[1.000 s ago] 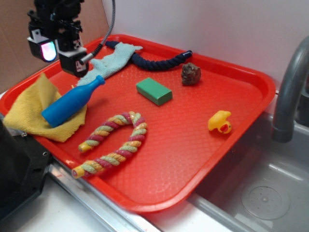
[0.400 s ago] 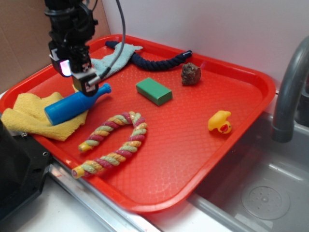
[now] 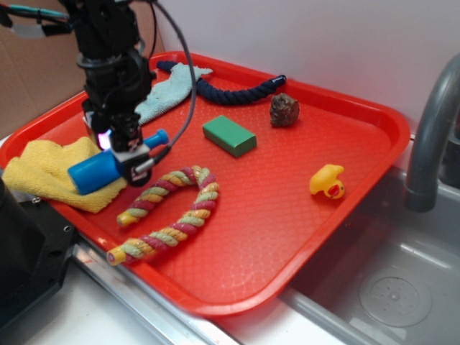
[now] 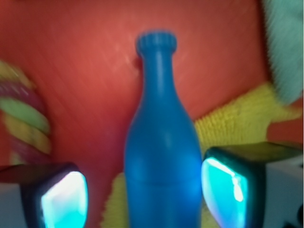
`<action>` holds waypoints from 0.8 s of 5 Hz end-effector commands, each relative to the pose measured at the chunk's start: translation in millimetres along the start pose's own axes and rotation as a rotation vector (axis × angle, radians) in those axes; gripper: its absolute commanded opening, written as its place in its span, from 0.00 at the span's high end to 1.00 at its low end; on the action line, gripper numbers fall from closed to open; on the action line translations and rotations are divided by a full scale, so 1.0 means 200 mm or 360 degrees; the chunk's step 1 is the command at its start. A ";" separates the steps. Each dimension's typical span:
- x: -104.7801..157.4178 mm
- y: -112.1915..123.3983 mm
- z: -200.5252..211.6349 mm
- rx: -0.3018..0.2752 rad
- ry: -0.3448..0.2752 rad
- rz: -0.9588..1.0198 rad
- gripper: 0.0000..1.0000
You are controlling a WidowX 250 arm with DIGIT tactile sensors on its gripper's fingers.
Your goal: Grab the blue bottle.
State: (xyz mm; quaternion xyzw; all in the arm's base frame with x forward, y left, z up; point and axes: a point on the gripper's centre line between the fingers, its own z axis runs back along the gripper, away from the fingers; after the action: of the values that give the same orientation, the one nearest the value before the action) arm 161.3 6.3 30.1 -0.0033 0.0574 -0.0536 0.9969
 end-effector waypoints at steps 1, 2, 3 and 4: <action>-0.06 0.10 0.01 -0.0021 -0.0024 0.0098 1.00; -0.04 0.11 0.16 0.0007 -0.0106 0.0090 1.00; -0.01 0.11 0.42 0.0129 -0.0247 0.0111 1.00; -0.04 0.15 0.67 0.0110 -0.0268 0.0225 1.00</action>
State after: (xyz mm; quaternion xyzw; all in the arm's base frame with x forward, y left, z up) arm 172.1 34.2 156.6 0.0291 -0.0072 0.0167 0.9994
